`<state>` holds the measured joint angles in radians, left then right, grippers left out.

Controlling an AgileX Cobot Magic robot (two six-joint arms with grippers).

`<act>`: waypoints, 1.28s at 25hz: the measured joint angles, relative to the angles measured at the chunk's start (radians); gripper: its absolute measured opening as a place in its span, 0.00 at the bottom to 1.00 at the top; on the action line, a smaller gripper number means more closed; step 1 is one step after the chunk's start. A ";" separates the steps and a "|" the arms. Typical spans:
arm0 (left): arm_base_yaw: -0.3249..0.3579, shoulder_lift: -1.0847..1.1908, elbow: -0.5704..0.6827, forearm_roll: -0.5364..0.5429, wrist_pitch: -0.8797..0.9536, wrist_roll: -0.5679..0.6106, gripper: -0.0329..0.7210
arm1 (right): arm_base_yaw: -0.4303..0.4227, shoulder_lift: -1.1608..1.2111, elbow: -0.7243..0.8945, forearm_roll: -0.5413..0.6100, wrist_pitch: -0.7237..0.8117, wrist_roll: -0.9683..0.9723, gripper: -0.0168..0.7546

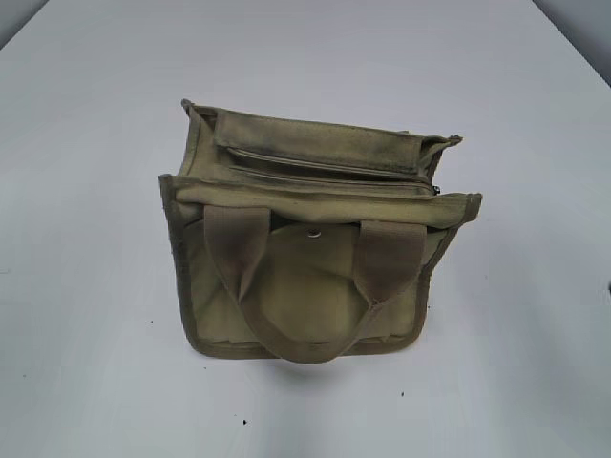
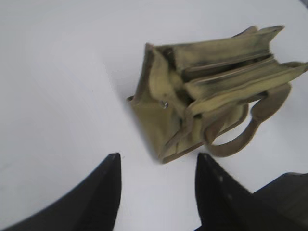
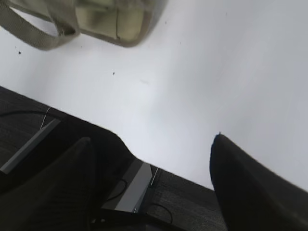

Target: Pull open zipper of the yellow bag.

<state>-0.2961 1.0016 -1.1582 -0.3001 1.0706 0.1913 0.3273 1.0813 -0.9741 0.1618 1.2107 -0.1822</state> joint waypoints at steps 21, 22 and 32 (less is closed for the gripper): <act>0.000 -0.898 0.614 0.250 -0.031 -0.105 0.56 | 0.000 -0.814 0.473 -0.004 -0.118 0.002 0.77; 0.000 -0.898 0.615 0.250 -0.031 -0.105 0.56 | 0.000 -0.814 0.476 -0.005 -0.122 -0.001 0.77; 0.000 -0.898 0.639 0.248 -0.015 -0.105 0.56 | 0.000 -0.811 0.478 -0.007 -0.116 -0.048 0.77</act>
<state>-0.2961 0.1035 -0.5196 -0.0523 1.0558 0.0861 0.3273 0.2707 -0.4966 0.1549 1.0946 -0.2303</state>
